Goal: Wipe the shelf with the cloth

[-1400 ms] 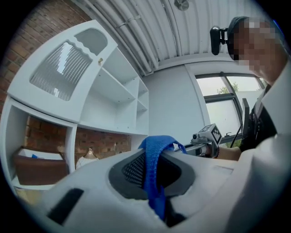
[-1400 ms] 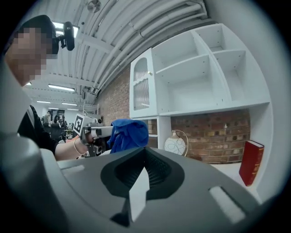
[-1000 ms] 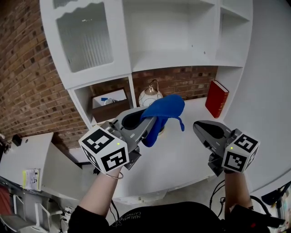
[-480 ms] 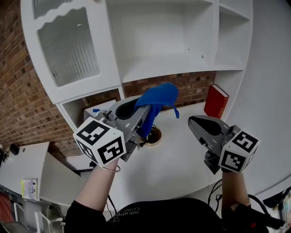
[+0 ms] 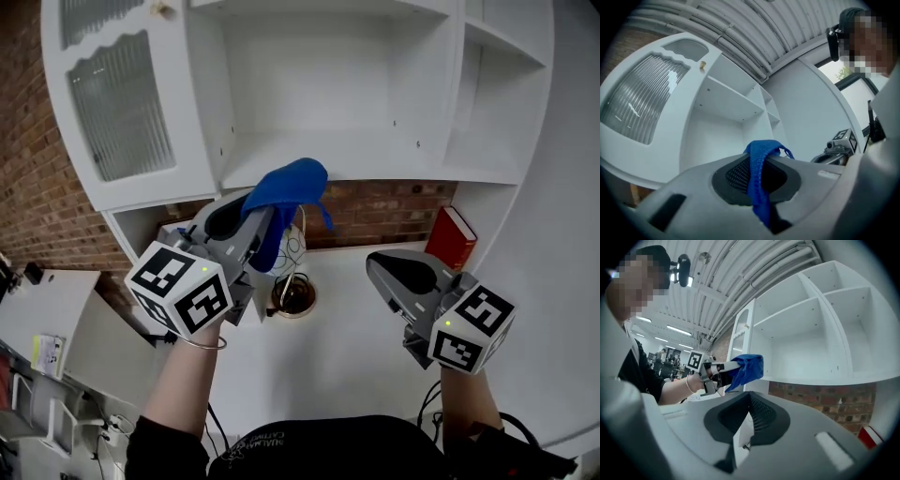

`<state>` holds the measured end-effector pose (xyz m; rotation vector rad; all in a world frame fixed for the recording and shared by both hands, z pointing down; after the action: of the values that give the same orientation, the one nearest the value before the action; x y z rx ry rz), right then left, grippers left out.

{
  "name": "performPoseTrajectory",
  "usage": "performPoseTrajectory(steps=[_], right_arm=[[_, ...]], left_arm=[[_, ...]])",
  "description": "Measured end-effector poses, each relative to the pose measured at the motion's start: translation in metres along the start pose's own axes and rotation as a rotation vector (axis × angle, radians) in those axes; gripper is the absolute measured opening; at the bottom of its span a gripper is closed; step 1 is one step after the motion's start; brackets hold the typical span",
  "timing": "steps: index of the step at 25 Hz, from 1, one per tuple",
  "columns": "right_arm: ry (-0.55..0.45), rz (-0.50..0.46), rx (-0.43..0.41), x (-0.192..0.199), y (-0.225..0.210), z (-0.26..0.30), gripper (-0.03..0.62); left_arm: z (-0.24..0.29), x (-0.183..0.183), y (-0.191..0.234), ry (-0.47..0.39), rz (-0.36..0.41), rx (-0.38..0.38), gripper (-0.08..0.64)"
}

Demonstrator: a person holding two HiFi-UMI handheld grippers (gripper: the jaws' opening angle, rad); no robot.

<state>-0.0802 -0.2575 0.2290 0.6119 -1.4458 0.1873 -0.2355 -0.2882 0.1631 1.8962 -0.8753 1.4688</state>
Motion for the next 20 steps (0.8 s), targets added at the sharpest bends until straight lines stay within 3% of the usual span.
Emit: performPoseTrajectory(steps=[3,5,8,10,13,15,17,20], right_arm=[[0.036,-0.078,-0.047,0.010,-0.008,-0.004,0.008],[0.049,-0.121,-0.076,0.017,-0.010,-0.011,0.008],[0.036,-0.128,-0.120,0.023,-0.017,-0.028,0.009],[-0.001,-0.108,-0.155,0.022,-0.023,-0.035,0.009],[-0.047,-0.063,-0.211,0.021,-0.028,-0.039,0.009],[-0.055,-0.053,-0.230,0.019,-0.029,-0.036,0.009],[-0.058,-0.063,-0.228,0.015,-0.031,-0.030,0.009],[-0.074,-0.075,-0.205,0.003,-0.035,-0.024,0.009]], left_arm=[[0.009,-0.014,-0.002,-0.067,0.030,-0.062,0.023],[0.014,-0.025,-0.005,-0.100,0.099,-0.105,0.018],[0.030,-0.038,-0.009,-0.097,0.230,-0.176,0.020],[0.038,-0.052,-0.006,-0.099,0.272,-0.242,0.020],[0.048,-0.070,0.002,-0.130,0.248,-0.307,0.020],[0.053,-0.085,0.008,-0.205,0.216,-0.316,0.020],[0.059,-0.101,0.014,-0.271,0.203,-0.330,0.020],[0.079,-0.116,0.026,-0.297,0.151,-0.359,0.020]])
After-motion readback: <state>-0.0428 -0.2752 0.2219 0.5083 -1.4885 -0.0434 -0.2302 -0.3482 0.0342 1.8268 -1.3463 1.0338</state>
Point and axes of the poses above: the fingertips, and each gripper's own axes: z forward along the fingers, y to its left, x out of its underside, the point moved 2 cm from there along -z, backward along the fingers, and after that the axes turned 10 degrees about -z, right-handed, at the moved point
